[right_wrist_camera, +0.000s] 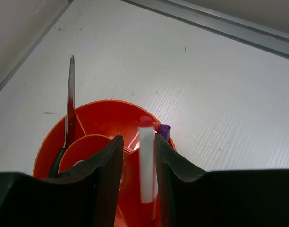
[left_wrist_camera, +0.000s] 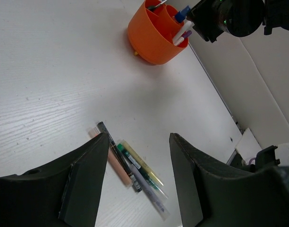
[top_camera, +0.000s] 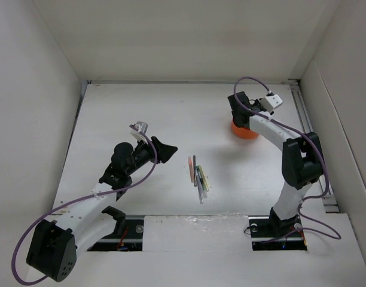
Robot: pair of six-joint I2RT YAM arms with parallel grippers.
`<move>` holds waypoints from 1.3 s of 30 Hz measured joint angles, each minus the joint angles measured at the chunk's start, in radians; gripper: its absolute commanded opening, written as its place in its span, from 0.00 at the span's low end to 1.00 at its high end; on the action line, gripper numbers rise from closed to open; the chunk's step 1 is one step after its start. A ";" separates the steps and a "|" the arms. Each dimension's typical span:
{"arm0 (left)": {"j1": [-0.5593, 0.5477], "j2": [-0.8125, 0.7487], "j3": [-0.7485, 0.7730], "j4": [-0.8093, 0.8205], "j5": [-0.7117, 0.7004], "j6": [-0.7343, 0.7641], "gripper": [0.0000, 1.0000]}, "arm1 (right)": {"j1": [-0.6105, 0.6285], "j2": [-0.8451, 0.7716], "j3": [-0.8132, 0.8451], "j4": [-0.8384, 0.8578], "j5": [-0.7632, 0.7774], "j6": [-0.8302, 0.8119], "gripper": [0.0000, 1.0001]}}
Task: Sort the stationery into containers
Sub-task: Place the pen in the storage box, then pick up the pen from the center of the board.
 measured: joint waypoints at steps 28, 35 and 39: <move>0.000 -0.001 0.007 -0.015 -0.078 0.008 0.51 | 0.508 -0.229 -0.263 0.406 -0.643 -0.314 0.00; 0.000 -0.032 0.007 -0.035 -0.134 0.010 0.51 | 0.620 -0.024 -0.214 0.360 -0.668 -0.328 0.23; 0.000 -0.046 0.007 -0.038 -0.150 0.011 0.51 | 0.615 0.039 -0.161 0.320 -0.647 -0.324 0.31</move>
